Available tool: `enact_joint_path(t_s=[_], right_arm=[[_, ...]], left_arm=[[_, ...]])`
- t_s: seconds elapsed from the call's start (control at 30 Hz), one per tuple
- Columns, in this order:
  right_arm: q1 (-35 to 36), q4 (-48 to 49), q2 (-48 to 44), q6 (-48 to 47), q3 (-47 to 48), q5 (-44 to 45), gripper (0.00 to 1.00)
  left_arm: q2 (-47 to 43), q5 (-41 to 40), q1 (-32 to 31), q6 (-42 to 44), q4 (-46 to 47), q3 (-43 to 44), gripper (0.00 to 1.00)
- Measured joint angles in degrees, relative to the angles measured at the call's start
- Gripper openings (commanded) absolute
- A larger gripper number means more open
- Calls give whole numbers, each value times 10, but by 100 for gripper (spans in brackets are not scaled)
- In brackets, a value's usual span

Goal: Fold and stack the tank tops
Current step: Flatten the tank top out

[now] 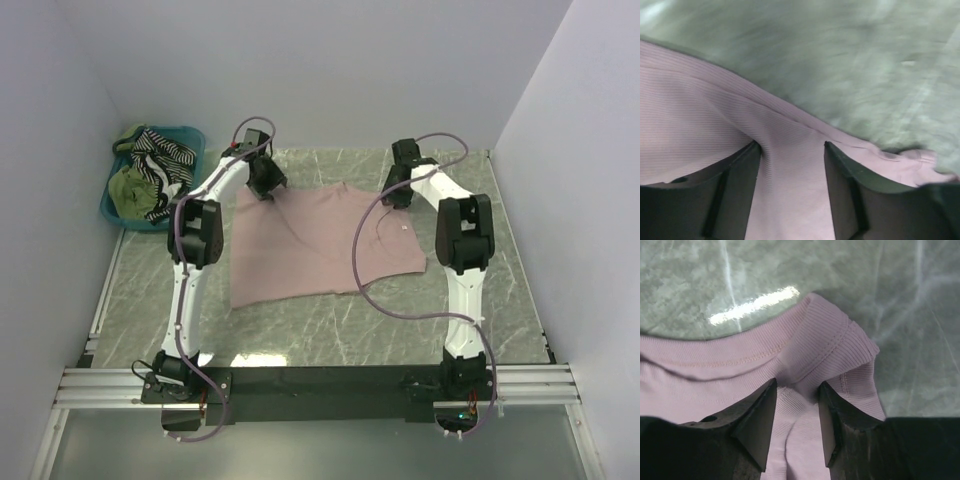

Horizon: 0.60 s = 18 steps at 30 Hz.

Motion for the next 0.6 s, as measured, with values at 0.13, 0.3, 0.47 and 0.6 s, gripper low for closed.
enact_joint_path(t_s=[0.13, 0.3, 0.47, 0.6], right_arm=[[-15, 25, -38, 20, -64, -5, 49], [-25, 48, -93, 34, -130, -5, 58], [-23, 73, -161, 41, -137, 5, 61], [-2, 119, -278, 62, -196, 29, 61]], left_arm=[[46, 57, 1, 47, 26, 73, 67], [49, 97, 1, 93, 80, 72, 76], [-2, 74, 3, 118, 95, 51, 78], [-136, -13, 5, 97, 94, -31, 78]])
